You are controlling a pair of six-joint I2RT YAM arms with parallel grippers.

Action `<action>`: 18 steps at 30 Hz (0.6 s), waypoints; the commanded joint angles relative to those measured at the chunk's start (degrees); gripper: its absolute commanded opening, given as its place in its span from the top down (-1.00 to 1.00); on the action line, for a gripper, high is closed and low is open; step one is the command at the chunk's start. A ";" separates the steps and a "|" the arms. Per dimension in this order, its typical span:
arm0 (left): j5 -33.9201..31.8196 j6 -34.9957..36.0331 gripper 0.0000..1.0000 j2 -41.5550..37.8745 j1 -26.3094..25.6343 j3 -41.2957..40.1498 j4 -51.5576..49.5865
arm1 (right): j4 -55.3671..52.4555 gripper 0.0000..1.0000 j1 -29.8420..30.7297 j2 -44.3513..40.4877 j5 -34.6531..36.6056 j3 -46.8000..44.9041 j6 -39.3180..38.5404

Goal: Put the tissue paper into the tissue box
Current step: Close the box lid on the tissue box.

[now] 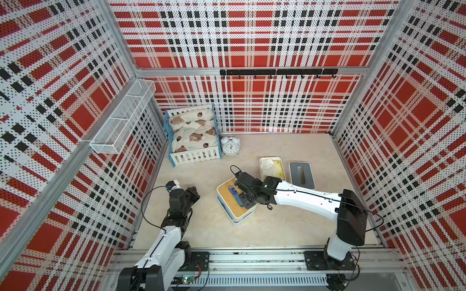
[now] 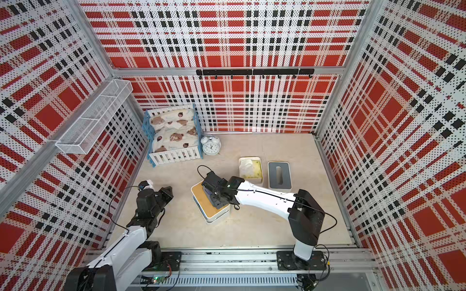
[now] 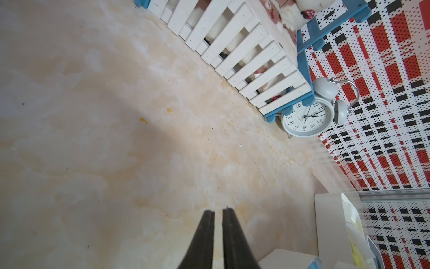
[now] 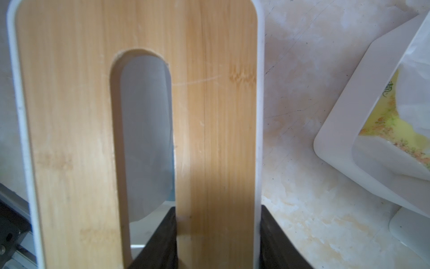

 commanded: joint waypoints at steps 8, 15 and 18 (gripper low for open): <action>0.84 0.81 0.70 -0.39 0.67 1.97 -0.64 | -7.48 0.28 0.46 6.96 -2.76 6.01 -3.90; 0.96 0.81 0.70 -0.52 0.67 2.24 -0.98 | -10.50 0.29 0.32 8.34 -0.47 9.36 -4.58; 0.97 0.81 0.69 -0.71 0.71 2.32 -1.26 | -11.22 0.29 0.05 8.13 1.17 10.35 -4.58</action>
